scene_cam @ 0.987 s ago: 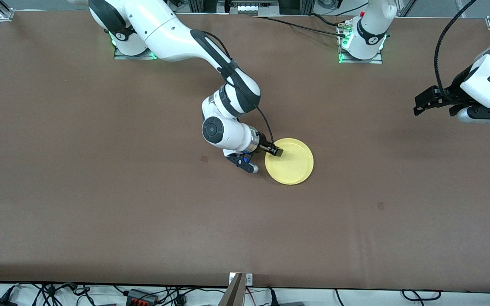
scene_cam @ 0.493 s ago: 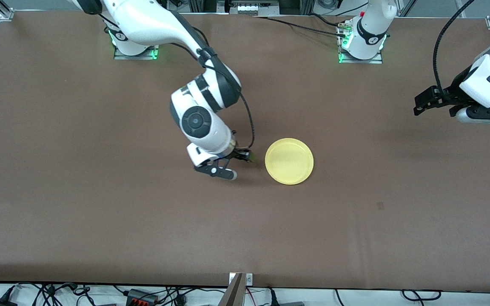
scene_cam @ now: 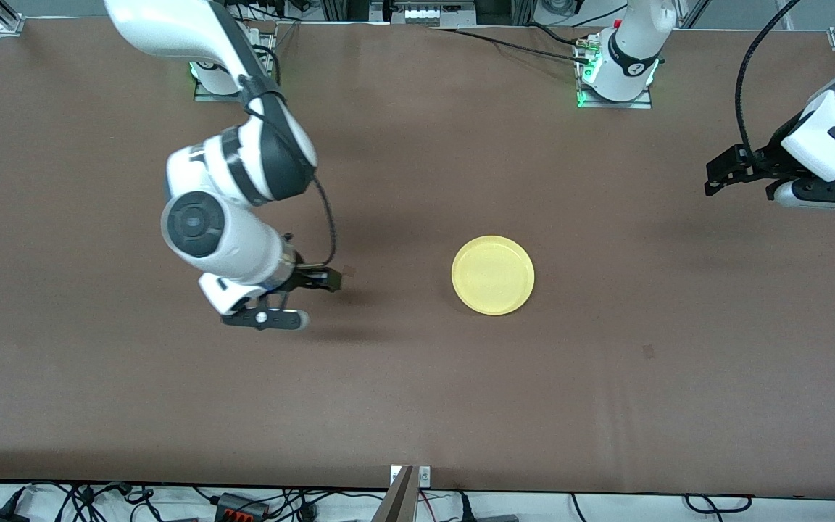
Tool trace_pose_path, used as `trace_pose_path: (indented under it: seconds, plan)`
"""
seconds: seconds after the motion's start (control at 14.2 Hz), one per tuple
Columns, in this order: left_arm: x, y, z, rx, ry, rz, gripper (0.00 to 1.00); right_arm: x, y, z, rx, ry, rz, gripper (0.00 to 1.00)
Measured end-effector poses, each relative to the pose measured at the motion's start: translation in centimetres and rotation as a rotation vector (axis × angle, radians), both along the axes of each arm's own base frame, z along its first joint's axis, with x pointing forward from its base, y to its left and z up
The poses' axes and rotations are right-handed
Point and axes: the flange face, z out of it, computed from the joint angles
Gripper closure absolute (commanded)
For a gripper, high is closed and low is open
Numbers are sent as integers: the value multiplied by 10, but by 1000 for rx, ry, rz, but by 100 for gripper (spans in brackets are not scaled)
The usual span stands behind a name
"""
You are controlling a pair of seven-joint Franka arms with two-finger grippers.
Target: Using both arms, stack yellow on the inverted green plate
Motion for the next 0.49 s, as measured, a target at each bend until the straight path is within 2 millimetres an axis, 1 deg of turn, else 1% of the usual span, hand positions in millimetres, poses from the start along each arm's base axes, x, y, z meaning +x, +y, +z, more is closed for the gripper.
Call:
trace_pose_path:
  seconds: [0.21, 0.35, 0.49]
  plan:
    - [0, -1, 3, 0, -6, -3, 0, 11, -54, 27, -9, -4, -16, 0]
    - [0, -3, 3, 0, -6, -6, 0, 19, -92, 38, -13, -13, -55, 0]
    - [0, -11, 3, 7, -7, -23, 0, 25, -122, 48, -19, -29, -89, 0]
